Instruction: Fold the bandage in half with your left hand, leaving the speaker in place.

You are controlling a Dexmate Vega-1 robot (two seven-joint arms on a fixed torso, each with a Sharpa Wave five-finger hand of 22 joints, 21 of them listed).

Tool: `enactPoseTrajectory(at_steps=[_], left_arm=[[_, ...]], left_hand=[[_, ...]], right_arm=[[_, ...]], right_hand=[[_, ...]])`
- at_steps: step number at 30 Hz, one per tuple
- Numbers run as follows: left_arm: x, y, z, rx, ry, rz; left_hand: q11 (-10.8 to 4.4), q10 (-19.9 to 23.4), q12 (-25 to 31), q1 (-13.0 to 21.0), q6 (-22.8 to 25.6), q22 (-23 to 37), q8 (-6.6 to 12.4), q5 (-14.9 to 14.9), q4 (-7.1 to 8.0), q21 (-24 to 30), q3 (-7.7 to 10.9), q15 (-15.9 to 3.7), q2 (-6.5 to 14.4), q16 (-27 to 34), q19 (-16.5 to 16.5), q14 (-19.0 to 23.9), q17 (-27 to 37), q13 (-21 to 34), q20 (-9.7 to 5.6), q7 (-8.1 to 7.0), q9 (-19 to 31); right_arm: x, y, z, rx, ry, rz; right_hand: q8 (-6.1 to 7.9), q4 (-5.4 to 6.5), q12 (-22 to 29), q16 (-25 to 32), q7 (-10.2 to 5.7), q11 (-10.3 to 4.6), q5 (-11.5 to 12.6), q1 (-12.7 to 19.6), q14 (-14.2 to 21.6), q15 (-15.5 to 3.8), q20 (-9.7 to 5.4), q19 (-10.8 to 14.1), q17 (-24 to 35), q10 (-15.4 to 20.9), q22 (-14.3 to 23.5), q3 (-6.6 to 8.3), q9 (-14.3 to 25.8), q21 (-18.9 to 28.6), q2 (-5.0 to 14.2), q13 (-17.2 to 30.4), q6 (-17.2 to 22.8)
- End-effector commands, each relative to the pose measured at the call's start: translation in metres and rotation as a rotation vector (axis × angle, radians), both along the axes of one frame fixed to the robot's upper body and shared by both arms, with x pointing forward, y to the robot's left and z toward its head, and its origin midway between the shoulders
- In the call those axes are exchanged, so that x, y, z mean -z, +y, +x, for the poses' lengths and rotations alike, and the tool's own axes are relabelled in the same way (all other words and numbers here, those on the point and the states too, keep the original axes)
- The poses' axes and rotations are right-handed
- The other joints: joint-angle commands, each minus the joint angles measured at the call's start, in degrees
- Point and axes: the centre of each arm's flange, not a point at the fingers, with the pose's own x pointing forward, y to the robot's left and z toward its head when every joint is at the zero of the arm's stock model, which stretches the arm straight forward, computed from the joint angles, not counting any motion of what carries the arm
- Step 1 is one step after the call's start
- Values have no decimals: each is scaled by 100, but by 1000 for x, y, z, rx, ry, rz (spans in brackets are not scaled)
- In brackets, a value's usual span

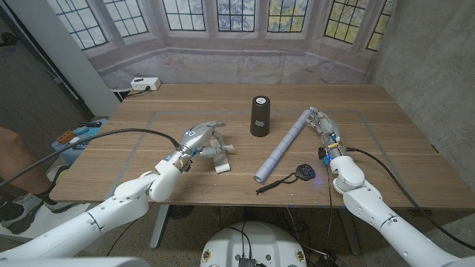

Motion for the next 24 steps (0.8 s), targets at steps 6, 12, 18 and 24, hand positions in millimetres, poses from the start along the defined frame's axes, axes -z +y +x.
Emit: enactPoseTrajectory(at_steps=[6, 12, 18, 24], left_arm=[[11, -2, -9, 6, 42, -10], [14, 3, -12, -7, 62, -16], [16, 8, -11, -17, 80, -14], [16, 12, -9, -21, 104, -6]], left_hand=[[-1, -15, -5, 698, -35, 12, 55, 33, 13, 17, 65, 7, 752, -1, -14, 3, 11, 7, 10, -10, 14], [22, -24, -8, 690, -61, 12, 65, 37, 17, 17, 74, 11, 761, -1, -21, -4, 13, 7, 11, -11, 34], [21, -34, -10, 689, -87, 12, 63, 40, 13, 17, 82, 26, 760, -3, -29, -7, 12, 7, 19, 11, 31], [44, -65, -20, 664, -236, 12, 19, 39, 28, 12, 88, 53, 782, -6, -54, -34, 18, 8, 29, 33, 32]], right_arm=[[7, -5, -6, 0, 3, 14], [10, -5, -7, -6, 4, 15], [11, -3, -8, -5, 7, 18], [13, -2, -8, -2, 12, 21]], right_hand=[[-30, 17, -8, 47, 1, -13, 6, -23, 61, -108, -187, 37, 19, 59, 23, 42, 14, -2, 19, 19, 52], [-29, 16, -11, 47, 2, -27, 6, -22, 64, -107, -187, 34, 18, 51, 23, 44, 14, -4, 20, 20, 56], [-31, 19, -9, 48, 0, -22, 6, -24, 65, -107, -184, 37, 19, 57, 23, 44, 15, -2, 20, 20, 52], [-29, 20, -9, 48, 5, -2, 6, -24, 65, -104, -175, 42, 19, 60, 23, 45, 15, -1, 19, 20, 58]])
